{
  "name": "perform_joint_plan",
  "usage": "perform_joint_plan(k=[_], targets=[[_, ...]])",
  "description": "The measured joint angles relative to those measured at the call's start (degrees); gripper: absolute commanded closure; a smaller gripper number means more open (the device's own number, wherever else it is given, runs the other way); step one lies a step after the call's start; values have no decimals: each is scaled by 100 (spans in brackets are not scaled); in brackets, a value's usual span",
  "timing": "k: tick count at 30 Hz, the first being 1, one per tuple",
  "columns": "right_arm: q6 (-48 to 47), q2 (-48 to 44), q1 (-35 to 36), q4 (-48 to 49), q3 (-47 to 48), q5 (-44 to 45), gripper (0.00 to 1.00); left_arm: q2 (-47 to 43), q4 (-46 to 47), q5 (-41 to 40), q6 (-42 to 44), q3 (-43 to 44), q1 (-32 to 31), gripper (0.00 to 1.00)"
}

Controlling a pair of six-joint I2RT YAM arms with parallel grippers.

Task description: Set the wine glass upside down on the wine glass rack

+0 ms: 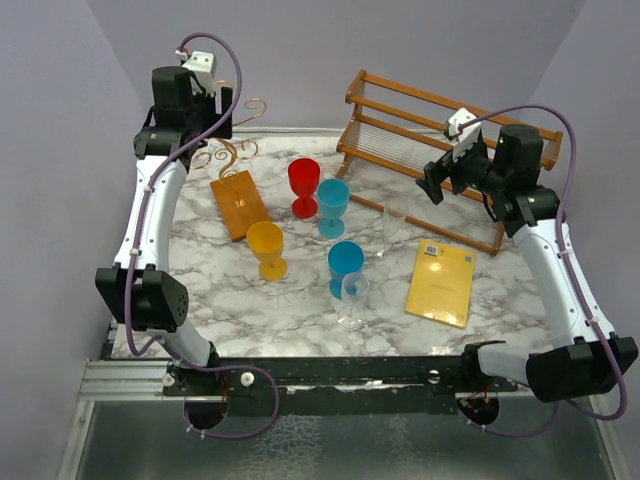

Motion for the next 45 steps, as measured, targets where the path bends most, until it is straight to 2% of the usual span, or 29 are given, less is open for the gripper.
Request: perform_joint_plan(k=[9, 22, 34, 41, 45], targets=[[-13, 33, 0, 0, 0, 0, 0, 310, -748, 546, 164, 710, 229, 10], [-20, 101, 0, -4, 0, 0, 0, 820, -1440, 1246, 509, 1580, 372, 8], [-44, 118, 0, -4, 0, 0, 0, 949, -2063, 1578, 656, 1827, 369, 8], [-66, 173, 0, -7, 0, 0, 0, 979, -2205, 1574, 837, 1827, 372, 21], [-66, 203, 0, -13, 0, -2, 0, 988, -2037, 1567, 866, 1731, 372, 33]])
